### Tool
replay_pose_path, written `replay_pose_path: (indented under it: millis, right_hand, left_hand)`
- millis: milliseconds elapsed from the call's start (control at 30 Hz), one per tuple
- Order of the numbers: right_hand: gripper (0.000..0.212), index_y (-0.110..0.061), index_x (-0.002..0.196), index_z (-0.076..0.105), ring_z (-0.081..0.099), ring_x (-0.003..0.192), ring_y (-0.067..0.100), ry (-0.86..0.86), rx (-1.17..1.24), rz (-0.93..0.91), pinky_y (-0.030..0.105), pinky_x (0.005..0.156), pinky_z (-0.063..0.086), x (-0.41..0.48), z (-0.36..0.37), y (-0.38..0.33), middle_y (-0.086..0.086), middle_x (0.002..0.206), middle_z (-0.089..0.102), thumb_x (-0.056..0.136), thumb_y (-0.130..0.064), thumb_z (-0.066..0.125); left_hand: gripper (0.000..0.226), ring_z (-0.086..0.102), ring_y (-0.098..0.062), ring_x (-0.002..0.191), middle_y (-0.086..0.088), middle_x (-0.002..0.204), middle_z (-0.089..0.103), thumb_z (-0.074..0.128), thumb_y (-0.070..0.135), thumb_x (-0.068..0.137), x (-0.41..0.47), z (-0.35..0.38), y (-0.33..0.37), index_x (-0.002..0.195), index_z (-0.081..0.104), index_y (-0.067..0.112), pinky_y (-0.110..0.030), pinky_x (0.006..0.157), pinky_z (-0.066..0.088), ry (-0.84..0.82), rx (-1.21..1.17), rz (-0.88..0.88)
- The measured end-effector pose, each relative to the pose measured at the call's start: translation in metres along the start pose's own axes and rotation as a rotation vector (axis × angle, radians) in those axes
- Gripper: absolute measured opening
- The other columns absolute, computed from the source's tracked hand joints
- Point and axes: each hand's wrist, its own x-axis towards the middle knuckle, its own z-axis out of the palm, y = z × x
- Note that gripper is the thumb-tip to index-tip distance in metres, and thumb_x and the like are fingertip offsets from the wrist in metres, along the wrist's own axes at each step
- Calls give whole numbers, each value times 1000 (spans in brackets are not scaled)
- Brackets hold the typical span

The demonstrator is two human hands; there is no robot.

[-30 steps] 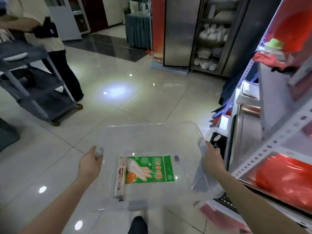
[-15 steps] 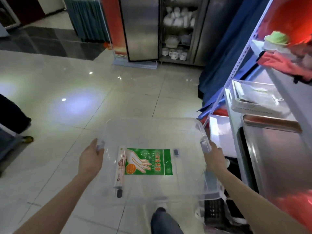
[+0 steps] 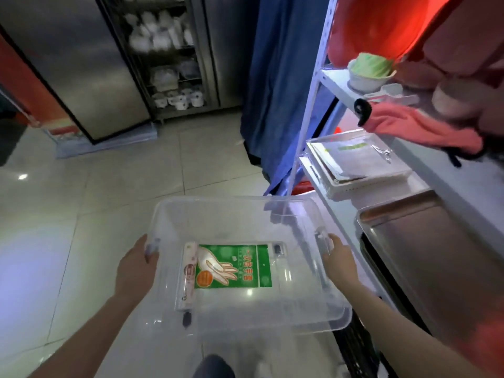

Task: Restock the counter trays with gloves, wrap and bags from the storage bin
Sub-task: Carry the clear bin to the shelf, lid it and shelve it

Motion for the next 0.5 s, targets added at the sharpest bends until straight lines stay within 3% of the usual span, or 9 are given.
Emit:
replay_pose_path:
  millis: [200,300,433,500]
  right_hand:
    - [28,-20,120,52,60,87,26,174,106,220,40,74,53,29,8,-9,7,103,64,97,-32,41]
    - [30,-19,123,50,57,98,29,234,106,346,37,78,48,30,23,-16,9,112,62,94,-22,47]
    - [39,-18,129,46,55,106,32,316,131,579,40,85,44,16,48,-34,9,122,58,90,-15,51]
    - [41,-15,129,45,57,104,34,370,153,667,39,81,43,6,59,-40,13,119,59,89,-14,53]
  left_hand:
    - [34,54,-24,63,-4,72,60,60,23,89,152,56,52,122,54,18,-33,61,41,-205,-7,222]
    - [35,61,-35,74,-15,81,65,61,16,88,213,88,81,121,55,8,-37,64,44,-360,9,285]
    - [45,62,-39,80,-12,80,64,61,12,87,276,121,123,130,49,7,-39,69,43,-518,45,448]
    - [52,62,-40,87,-14,87,66,61,10,86,294,134,139,136,45,11,-42,77,45,-597,76,504]
